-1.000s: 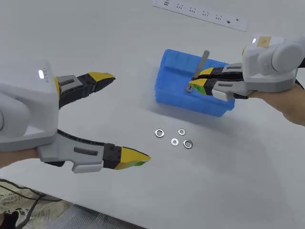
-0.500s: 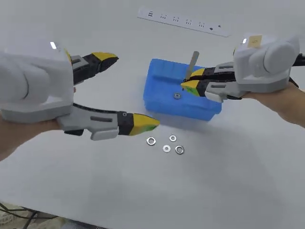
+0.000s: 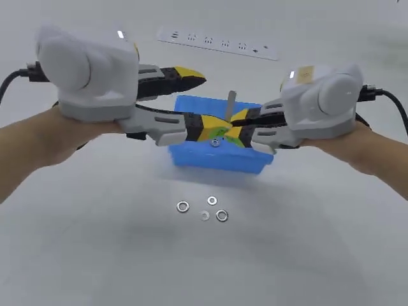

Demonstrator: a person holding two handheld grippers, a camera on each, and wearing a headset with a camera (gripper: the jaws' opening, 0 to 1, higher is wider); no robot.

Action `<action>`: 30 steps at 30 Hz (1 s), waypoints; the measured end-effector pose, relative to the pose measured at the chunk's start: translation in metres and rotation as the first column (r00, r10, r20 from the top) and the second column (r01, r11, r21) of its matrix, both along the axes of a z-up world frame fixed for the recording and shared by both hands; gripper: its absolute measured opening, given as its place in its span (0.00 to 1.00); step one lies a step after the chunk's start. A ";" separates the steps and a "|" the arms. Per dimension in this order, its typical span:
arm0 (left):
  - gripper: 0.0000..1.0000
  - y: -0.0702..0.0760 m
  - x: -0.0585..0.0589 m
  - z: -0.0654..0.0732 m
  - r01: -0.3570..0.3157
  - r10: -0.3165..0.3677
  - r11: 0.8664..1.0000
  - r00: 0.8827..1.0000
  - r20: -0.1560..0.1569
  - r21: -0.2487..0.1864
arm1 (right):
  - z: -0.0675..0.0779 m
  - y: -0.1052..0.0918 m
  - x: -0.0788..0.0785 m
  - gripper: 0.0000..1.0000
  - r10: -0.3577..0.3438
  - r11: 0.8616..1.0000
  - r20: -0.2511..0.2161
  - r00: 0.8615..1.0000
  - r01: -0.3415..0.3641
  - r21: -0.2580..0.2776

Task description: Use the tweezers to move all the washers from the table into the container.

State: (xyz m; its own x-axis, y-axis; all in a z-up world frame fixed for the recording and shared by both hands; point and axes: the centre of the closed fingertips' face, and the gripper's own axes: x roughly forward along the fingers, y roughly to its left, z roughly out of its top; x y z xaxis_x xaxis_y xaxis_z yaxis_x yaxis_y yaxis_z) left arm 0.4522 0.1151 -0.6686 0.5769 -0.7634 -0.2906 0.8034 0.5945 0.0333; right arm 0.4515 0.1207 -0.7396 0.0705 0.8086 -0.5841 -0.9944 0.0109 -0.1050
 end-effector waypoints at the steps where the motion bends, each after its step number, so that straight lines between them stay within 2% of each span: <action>1: 0.48 -0.002 0.001 -0.001 0.012 -0.012 1.000 1.000 -0.004 0.010 | 0.000 0.000 0.000 0.07 0.003 1.000 0.001 1.000 -0.003 -0.002; 6: 0.27 -0.014 0.000 0.004 0.075 -0.075 0.997 0.997 -0.004 -0.004 | -0.002 0.000 -0.002 0.07 0.012 1.000 -0.001 1.000 -0.012 -0.008; 12: 0.16 -0.015 -0.002 0.002 0.122 -0.121 0.992 0.993 -0.013 0.035 | -0.002 0.001 -0.004 0.07 0.019 1.000 -0.003 1.000 -0.019 -0.008; 15: 0.09 -0.016 -0.005 0.005 0.145 -0.144 0.989 0.989 -0.020 0.019 | -0.001 0.001 -0.005 0.07 0.022 1.000 -0.001 1.000 -0.022 -0.007; 17: 0.08 -0.016 -0.006 0.004 0.151 -0.151 0.988 0.988 -0.021 0.028 | -0.001 0.001 -0.007 0.07 0.032 0.999 0.001 0.999 -0.032 -0.008; 23: 0.06 -0.018 -0.011 0.002 0.199 -0.200 0.975 0.980 0.002 0.101 | -0.003 -0.001 -0.010 0.08 0.045 0.999 0.007 0.999 -0.045 -0.022; 25: 0.05 -0.020 -0.013 0.004 0.207 -0.210 0.972 0.978 0.013 0.111 | -0.001 -0.001 -0.011 0.08 0.050 0.999 0.014 0.999 -0.050 -0.019; 27: 0.05 -0.021 -0.016 0.007 0.215 -0.217 0.970 0.976 0.009 0.112 | 0.002 0.001 -0.012 0.09 0.053 0.998 0.023 0.998 -0.053 -0.015; 30: 0.05 -0.021 -0.016 0.009 0.217 -0.222 0.968 0.975 0.027 0.130 | 0.005 0.005 -0.015 0.10 0.061 0.998 0.041 0.997 -0.061 -0.011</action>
State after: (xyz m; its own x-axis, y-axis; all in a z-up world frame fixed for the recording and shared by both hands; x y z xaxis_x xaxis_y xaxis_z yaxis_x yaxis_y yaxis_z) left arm 0.4361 0.0942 -0.6601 0.4130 -0.8317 -0.3711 0.9100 0.3930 0.1321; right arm 0.4368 0.1253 -0.7348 0.0456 0.8067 -0.5892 -0.9880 -0.0506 -0.1458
